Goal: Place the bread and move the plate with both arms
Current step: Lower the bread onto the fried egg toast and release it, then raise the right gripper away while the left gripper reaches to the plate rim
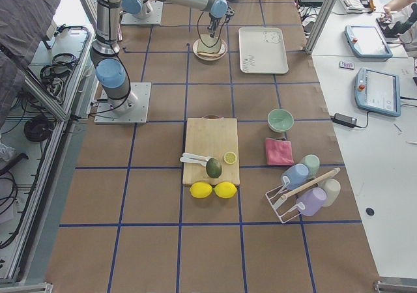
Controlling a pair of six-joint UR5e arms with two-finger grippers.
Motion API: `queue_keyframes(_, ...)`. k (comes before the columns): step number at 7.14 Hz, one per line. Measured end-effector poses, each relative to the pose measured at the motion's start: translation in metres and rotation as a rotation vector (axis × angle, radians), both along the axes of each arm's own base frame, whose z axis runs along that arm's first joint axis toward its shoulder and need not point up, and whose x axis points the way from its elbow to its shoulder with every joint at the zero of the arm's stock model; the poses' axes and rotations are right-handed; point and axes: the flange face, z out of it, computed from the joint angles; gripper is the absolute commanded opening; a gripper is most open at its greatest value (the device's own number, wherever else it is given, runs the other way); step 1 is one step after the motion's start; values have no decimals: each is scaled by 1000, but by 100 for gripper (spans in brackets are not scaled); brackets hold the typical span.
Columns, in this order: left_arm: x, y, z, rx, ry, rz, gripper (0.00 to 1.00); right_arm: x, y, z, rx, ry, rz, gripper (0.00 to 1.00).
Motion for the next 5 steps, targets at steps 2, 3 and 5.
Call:
queue_keyframes(2,0,0,0,0,-2,0,100,0,-2,2,-11,0,5,100)
queue_keyframes(3,0,0,0,1,-2,0,100,0,-6,9,-32,-8,25,100)
queue_keyframes(5,0,1,1,1,-2,1,100,-19,-25,31,-77,-20,167,100)
